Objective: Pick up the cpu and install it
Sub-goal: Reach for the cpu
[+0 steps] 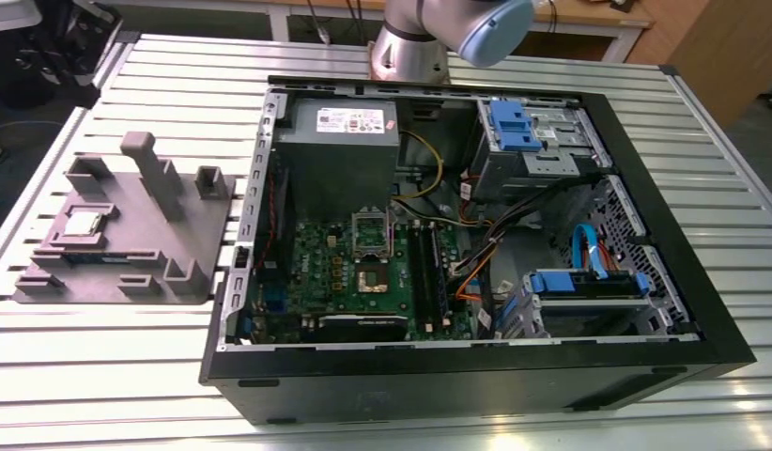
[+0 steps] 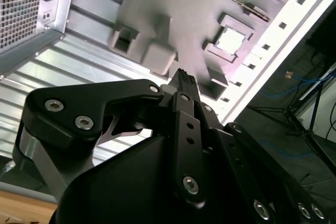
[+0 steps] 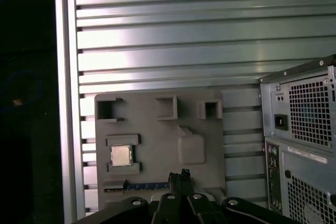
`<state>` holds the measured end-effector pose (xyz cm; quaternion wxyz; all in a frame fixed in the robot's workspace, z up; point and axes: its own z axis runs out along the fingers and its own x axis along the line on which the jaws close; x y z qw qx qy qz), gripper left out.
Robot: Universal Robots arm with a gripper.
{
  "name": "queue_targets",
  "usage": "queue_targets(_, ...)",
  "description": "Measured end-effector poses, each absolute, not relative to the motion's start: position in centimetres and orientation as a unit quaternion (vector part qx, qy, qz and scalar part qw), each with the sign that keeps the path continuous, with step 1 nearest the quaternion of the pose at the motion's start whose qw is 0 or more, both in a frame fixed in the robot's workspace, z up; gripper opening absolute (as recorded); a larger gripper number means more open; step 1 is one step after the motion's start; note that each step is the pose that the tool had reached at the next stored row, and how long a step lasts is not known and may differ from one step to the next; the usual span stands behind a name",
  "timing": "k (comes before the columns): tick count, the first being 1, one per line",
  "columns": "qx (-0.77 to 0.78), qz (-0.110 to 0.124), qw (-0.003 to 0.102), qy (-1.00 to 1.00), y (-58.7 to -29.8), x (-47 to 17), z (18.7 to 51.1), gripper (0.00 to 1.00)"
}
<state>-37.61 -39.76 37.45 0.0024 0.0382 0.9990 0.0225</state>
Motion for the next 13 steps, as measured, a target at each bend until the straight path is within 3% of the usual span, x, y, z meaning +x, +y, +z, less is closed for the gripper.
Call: queue_targets(13,0.038,0.022,0.002,0.999,-39.7,-43.0,37.1,0.1)
